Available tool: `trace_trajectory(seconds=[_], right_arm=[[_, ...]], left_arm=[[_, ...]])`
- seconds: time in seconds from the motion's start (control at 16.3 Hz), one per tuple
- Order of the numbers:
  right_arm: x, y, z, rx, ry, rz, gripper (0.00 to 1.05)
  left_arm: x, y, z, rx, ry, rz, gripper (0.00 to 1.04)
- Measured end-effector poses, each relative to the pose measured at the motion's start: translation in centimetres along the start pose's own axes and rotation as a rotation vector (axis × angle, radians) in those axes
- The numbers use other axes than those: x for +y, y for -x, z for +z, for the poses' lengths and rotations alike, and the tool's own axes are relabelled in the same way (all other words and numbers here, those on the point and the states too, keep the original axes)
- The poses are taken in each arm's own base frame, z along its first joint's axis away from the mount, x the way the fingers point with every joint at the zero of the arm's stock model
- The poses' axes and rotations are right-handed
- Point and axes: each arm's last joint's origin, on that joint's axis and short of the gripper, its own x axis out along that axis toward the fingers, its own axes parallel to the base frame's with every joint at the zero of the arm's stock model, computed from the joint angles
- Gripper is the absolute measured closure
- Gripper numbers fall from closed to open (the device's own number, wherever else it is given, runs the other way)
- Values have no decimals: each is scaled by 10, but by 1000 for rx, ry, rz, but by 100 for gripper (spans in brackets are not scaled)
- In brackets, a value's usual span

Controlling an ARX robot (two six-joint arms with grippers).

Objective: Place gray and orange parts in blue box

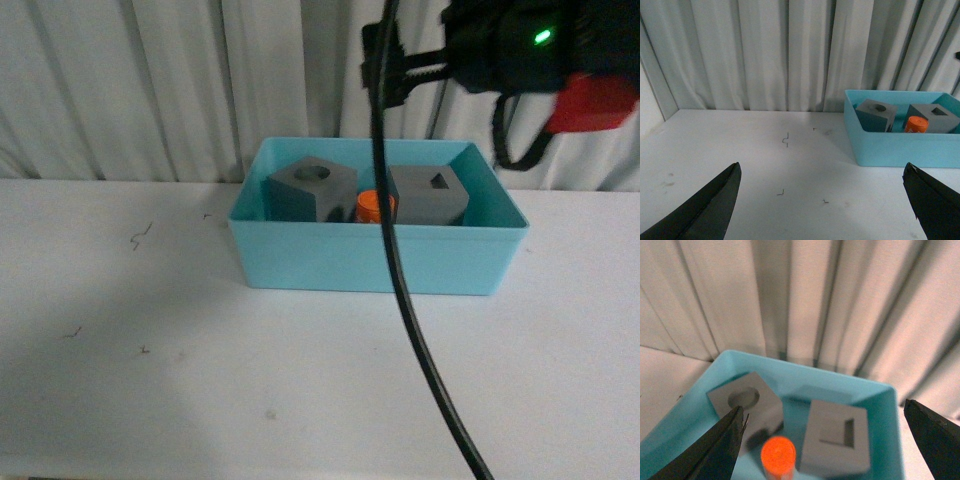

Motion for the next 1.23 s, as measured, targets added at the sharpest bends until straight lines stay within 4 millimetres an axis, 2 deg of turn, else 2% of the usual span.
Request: trace_trajectory(seconds=[0.06, 0.18, 0.31, 0.37, 0.43, 0.55, 0.61, 0.68, 0.74, 0.86, 0.92, 0.98, 1.04, 1.11, 1.23], right_arm=[[-15, 37, 3, 27, -59, -36, 6], [-32, 107, -21, 172, -196, -100, 6], [-27, 179, -58, 330, -295, -171, 6], [-25, 195, -64, 316, -324, -174, 7], [-27, 193, -65, 103, -294, -216, 16], [-36, 217, -86, -54, -193, -249, 38], [-41, 230, -83, -139, -165, -260, 51], [-45, 238, -76, -192, -153, -264, 62], [-47, 246, -78, -199, -145, -262, 74], [-48, 260, -94, -141, -131, -254, 98], [-50, 266, -95, -149, -127, -260, 103], [-51, 272, -95, -211, -126, -267, 103], [-51, 275, -103, -169, -127, -265, 103], [-59, 294, -107, -173, -125, -273, 103], [-56, 300, -110, -157, -126, -257, 103]], left_arm=[[0, 0, 0, 0, 0, 0, 7], [0, 0, 0, 0, 0, 0, 7], [0, 0, 0, 0, 0, 0, 7], [0, 0, 0, 0, 0, 0, 7], [0, 0, 0, 0, 0, -1, 7], [0, 0, 0, 3, 0, 4, 7], [0, 0, 0, 1, 0, 2, 7], [0, 0, 0, 0, 0, 0, 7], [0, 0, 0, 0, 0, 0, 7], [0, 0, 0, 0, 0, 1, 7], [0, 0, 0, 0, 0, 0, 7], [0, 0, 0, 0, 0, 0, 7], [0, 0, 0, 0, 0, 0, 7], [0, 0, 0, 0, 0, 0, 7], [0, 0, 0, 0, 0, 1, 7]])
